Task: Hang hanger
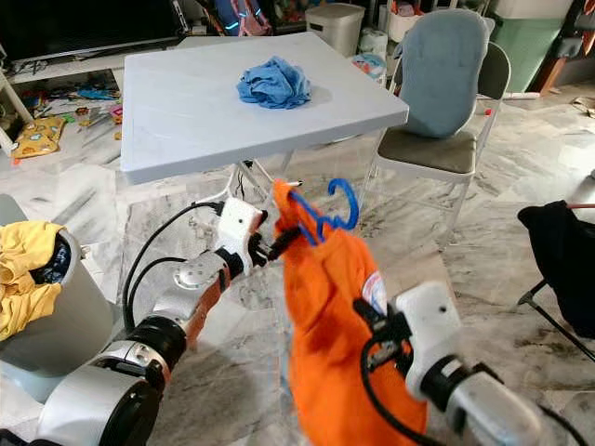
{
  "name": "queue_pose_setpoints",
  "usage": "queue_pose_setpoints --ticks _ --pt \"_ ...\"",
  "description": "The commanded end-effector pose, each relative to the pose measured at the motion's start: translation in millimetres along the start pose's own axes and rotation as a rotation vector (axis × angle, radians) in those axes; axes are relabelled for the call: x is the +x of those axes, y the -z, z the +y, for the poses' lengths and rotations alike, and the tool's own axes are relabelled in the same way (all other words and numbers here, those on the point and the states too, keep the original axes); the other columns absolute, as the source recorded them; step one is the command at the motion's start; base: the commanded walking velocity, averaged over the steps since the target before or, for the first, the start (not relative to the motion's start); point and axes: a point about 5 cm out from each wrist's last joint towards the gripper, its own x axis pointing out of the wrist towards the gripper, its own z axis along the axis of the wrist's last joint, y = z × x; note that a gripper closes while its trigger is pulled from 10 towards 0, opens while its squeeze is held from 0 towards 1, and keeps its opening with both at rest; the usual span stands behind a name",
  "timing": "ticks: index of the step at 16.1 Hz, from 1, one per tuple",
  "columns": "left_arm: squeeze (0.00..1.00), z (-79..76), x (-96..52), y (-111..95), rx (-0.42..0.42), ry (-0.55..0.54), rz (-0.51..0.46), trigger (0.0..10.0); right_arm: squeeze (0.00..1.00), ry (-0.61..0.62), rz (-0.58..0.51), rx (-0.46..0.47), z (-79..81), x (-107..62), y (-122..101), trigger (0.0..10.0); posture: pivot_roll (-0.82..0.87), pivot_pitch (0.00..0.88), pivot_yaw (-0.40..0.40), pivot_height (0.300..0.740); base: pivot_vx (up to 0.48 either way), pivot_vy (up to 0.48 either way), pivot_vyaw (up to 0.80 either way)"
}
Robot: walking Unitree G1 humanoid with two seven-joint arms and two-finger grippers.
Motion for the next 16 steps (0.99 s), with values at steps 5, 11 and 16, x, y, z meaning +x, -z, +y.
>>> queue_pose_setpoints --ticks 5,11,16 --pt "0.0 3.9 4.5 -12.7 0.022 -0.026 -0.036 10.0 0.0 -0.075 -0.023 -0.031 3.6 0.2 -10.1 10.0 -0.08 0.0 0.001 0.74 0.0 0.0 0.0" --pt "0.0 5.1 6.2 -19.3 0.005 -0.036 -0.067 10.0 0.0 -0.125 0.008 -0.017 12.3 -2.7 -3.4 10.0 -0.08 0.0 0.004 0.74 0.0 0.0 0.0" --pt "0.84 -2.8 3.8 -8.7 -0.038 0.024 -0.039 10.0 0.0 0.089 0.028 -0.065 -19.7 8.5 2.2 10.0 -0.08 0.0 0.008 0.74 0.0 0.0 0.0"
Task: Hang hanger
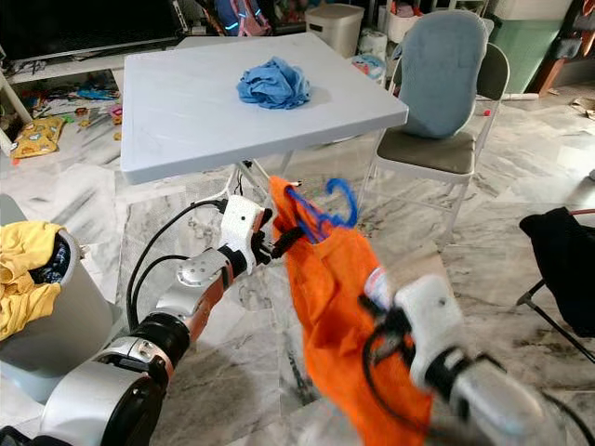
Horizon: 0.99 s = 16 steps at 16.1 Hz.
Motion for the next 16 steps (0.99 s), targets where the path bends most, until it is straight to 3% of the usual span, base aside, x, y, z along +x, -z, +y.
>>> queue_pose_setpoints --ticks 1,4,5,14,15,16 --pt "1.0 -0.7 -2.2 2.5 -0.012 0.011 -0.001 10.0 0.0 0.039 -0.018 -0.033 -5.8 3.1 -4.2 10.0 -0.08 0.0 0.008 0.74 0.0 0.0 0.0" --pt "1.0 -1.1 -1.5 0.3 0.014 0.014 -0.009 10.0 0.0 0.001 -0.021 -0.047 0.2 7.3 -4.4 10.0 -0.07 0.0 0.001 0.74 0.0 0.0 0.0" --pt "0.0 1.8 -1.2 -1.6 0.029 0.0 -0.006 10.0 0.0 -0.011 -0.02 -0.052 1.6 7.1 -4.4 10.0 -0.07 0.0 0.001 0.74 0.0 0.0 0.0" --pt "0.0 10.8 -1.2 -4.6 0.058 -0.044 0.014 10.0 0.0 -0.131 -0.017 -0.035 9.9 -15.5 -6.1 10.0 -0.09 0.0 0.012 0.74 0.0 0.0 0.0" --pt "0.0 13.2 -2.7 -3.1 0.055 -0.051 0.022 7.2 0.0 -0.143 -0.014 -0.031 9.3 -19.2 -6.1 10.0 -0.08 0.0 0.01 0.74 0.0 0.0 0.0" --pt "0.0 15.2 -4.1 -1.8 0.056 -0.057 0.029 3.4 0.0 -0.143 -0.007 -0.034 7.3 -21.6 -5.0 10.0 -0.08 0.0 0.01 0.74 0.0 0.0 0.0"
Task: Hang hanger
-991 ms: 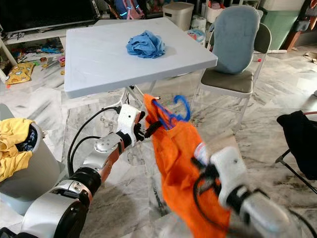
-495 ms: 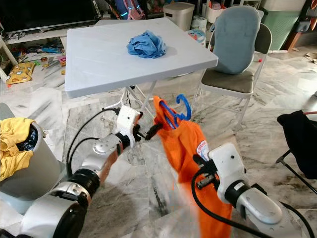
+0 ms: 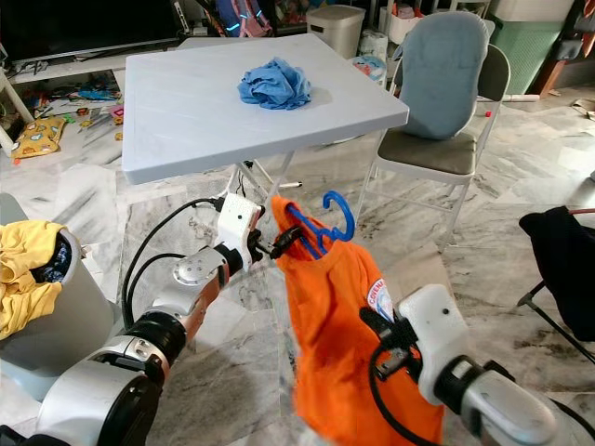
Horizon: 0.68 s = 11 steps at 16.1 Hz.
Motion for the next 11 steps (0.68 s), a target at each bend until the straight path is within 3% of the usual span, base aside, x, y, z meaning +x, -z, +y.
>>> queue_pose_setpoints --ticks 1,3,11 --pt "0.0 5.2 -0.5 -2.1 0.017 -0.01 0.008 0.0 0.0 -0.006 -0.036 -0.024 -1.5 -5.2 -8.9 10.0 -0.08 0.0 0.009 0.74 0.0 0.0 0.0" --pt "0.0 7.4 -2.0 0.4 0.023 -0.015 0.023 0.0 0.0 -0.006 -0.048 -0.022 -4.5 -7.7 -13.0 10.0 -0.08 0.0 0.008 0.74 0.0 0.0 0.0" --pt "0.0 14.0 -1.7 -3.9 0.037 -0.05 0.02 0.0 0.0 -0.131 -0.02 -0.026 7.8 -24.4 -13.9 10.0 -0.09 0.0 0.01 0.74 0.0 0.0 0.0"
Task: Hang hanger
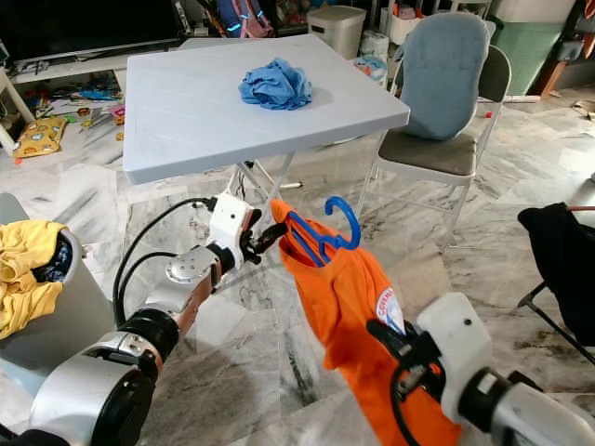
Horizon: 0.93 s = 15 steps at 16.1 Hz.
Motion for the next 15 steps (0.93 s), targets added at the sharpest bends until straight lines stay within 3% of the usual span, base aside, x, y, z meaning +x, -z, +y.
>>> queue_pose_setpoints --ticks 1,10,13,14,15 --pt "0.0 4.4 1.0 -5.3 0.019 -0.018 -0.007 0.0 0.0 -0.064 -0.024 -0.029 9.3 -4.2 -8.2 10.0 -0.09 0.0 0.01 0.74 0.0 0.0 0.0" --pt "0.0 7.4 0.3 -4.7 0.025 -0.039 0.0 0.0 0.0 -0.115 0.097 -0.046 6.1 -36.9 4.7 10.0 -0.09 0.0 0.012 0.74 0.0 0.0 0.0" --pt "0.0 1.4 2.7 -5.8 0.009 -0.033 -0.013 0.0 0.0 -0.007 0.07 -0.075 -9.5 -35.1 -0.4 10.0 -0.1 0.0 0.014 0.74 0.0 0.0 0.0" --pt "0.0 -3.7 3.9 -7.7 -0.012 -0.012 -0.037 10.0 0.0 0.045 0.036 -0.082 -14.9 -29.3 -3.9 10.0 -0.1 0.0 0.014 0.74 0.0 0.0 0.0" --pt "0.47 -7.5 4.5 -10.2 -0.034 0.003 -0.067 10.0 0.0 0.071 0.02 -0.084 -17.8 -24.9 -4.7 10.0 -0.1 0.0 0.013 0.74 0.0 0.0 0.0"
